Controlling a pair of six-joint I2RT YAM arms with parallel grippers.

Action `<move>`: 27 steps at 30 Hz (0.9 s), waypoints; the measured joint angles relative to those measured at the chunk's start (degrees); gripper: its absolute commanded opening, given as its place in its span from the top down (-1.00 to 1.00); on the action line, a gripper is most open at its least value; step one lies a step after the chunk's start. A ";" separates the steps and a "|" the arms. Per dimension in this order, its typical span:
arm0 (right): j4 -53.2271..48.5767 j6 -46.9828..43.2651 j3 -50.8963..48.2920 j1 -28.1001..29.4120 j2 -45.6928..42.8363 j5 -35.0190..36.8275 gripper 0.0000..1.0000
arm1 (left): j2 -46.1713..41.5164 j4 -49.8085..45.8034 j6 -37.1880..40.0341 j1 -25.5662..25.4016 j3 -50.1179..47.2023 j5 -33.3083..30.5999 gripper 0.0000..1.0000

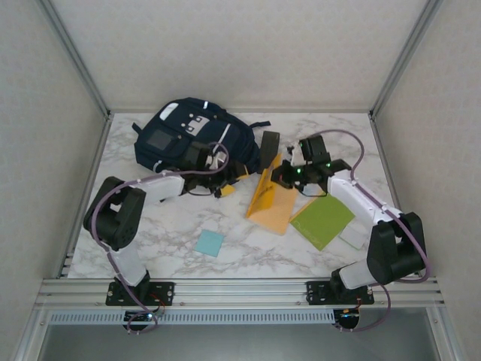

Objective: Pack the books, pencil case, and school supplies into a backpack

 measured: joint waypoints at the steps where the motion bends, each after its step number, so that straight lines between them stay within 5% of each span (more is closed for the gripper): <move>1: -0.55 -0.15 2.71 0.00 0.63 -0.33 1.00 | -0.87 -0.52 0.04 1.03 0.79 -0.26 -0.89; 17: 2.86 3.41 28.76 4.31 22.12 -10.80 1.00 | -1.60 3.37 -4.46 11.78 1.92 -1.20 -0.95; 27: 11.21 3.72 23.47 5.53 24.33 -14.36 1.00 | 3.10 8.48 -8.20 11.72 -1.77 1.01 -0.95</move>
